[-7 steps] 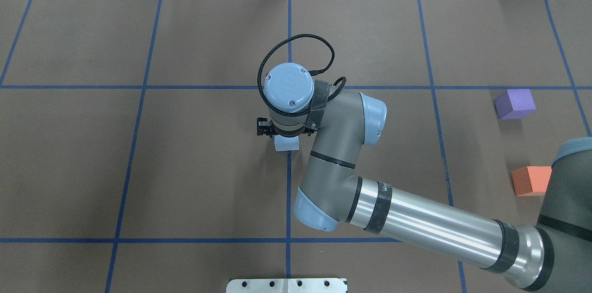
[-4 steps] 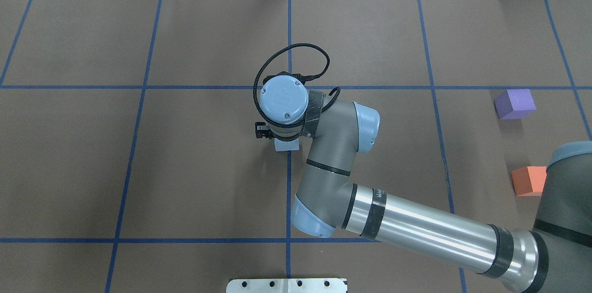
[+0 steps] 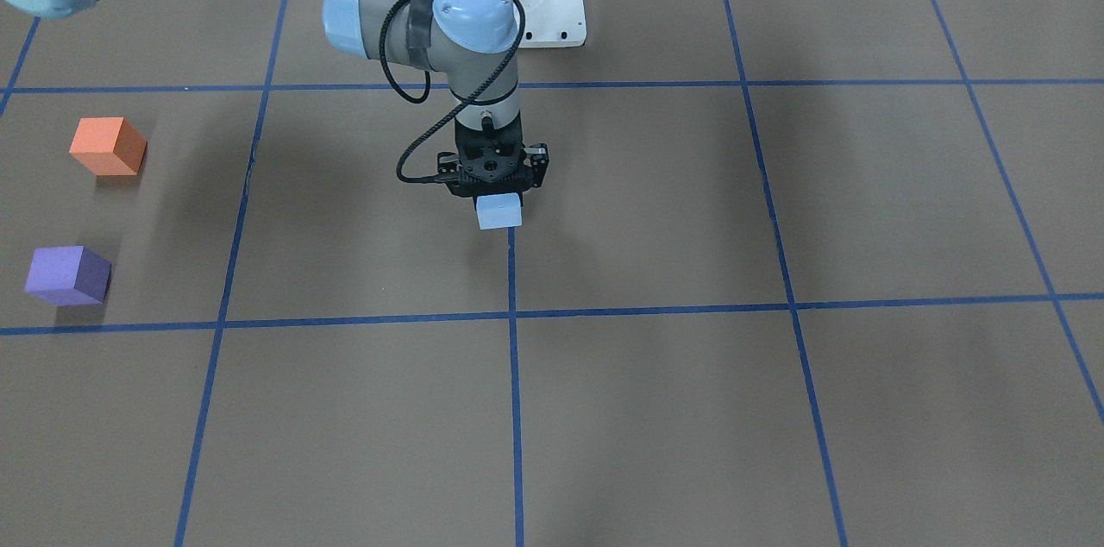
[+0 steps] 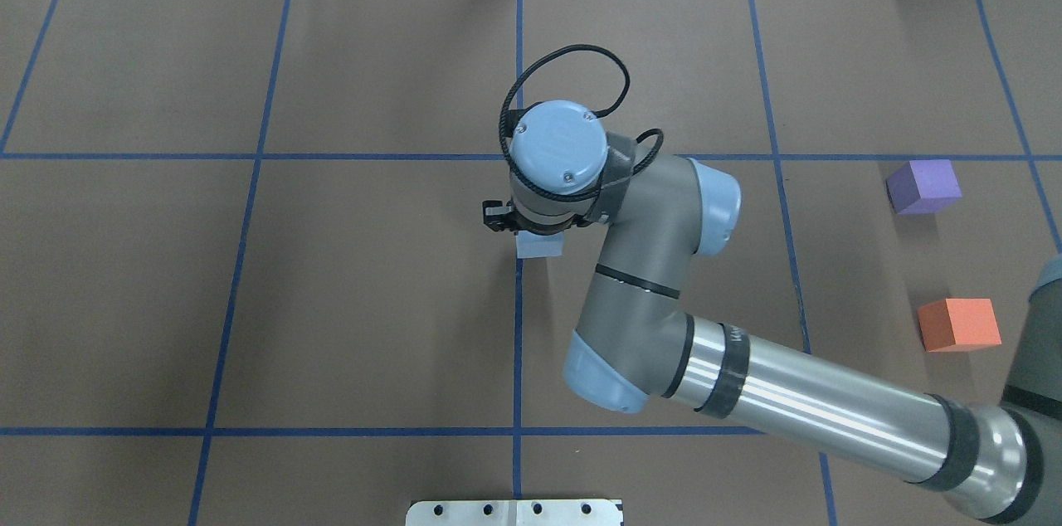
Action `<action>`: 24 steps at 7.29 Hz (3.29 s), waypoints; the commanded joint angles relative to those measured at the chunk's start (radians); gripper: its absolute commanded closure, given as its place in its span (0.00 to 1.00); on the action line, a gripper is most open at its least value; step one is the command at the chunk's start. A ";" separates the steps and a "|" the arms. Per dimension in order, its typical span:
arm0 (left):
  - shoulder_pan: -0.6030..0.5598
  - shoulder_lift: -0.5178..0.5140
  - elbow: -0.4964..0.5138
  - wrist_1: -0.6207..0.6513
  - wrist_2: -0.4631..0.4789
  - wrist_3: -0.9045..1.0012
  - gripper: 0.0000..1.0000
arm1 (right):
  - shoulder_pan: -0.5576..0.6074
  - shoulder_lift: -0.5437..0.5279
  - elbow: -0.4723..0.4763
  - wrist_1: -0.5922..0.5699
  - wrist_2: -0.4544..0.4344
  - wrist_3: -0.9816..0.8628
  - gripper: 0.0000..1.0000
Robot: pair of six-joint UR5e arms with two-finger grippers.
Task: Place blue block between orange and purple blocks
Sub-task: 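Carry the light blue cube with the right gripper toward the purple cube, then lower the cube between the purple and orange cubes and release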
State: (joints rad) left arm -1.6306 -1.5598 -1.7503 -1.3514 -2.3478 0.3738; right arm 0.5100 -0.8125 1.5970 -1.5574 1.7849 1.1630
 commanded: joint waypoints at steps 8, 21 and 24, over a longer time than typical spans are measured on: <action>0.002 0.033 -0.029 -0.061 -0.007 -0.173 0.00 | 0.455 -0.831 0.440 0.216 0.314 -0.416 1.00; 0.002 0.032 -0.031 -0.061 -0.004 -0.171 0.00 | 0.392 -0.933 0.092 0.749 0.246 -0.215 0.03; 0.002 0.033 -0.031 -0.061 -0.005 -0.171 0.00 | 0.454 -0.967 0.193 0.712 0.330 -0.282 0.00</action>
State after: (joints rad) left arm -1.6291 -1.5272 -1.7809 -1.4128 -2.3529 0.2025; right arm 0.9241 -1.7613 1.7421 -0.8226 2.0591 0.9009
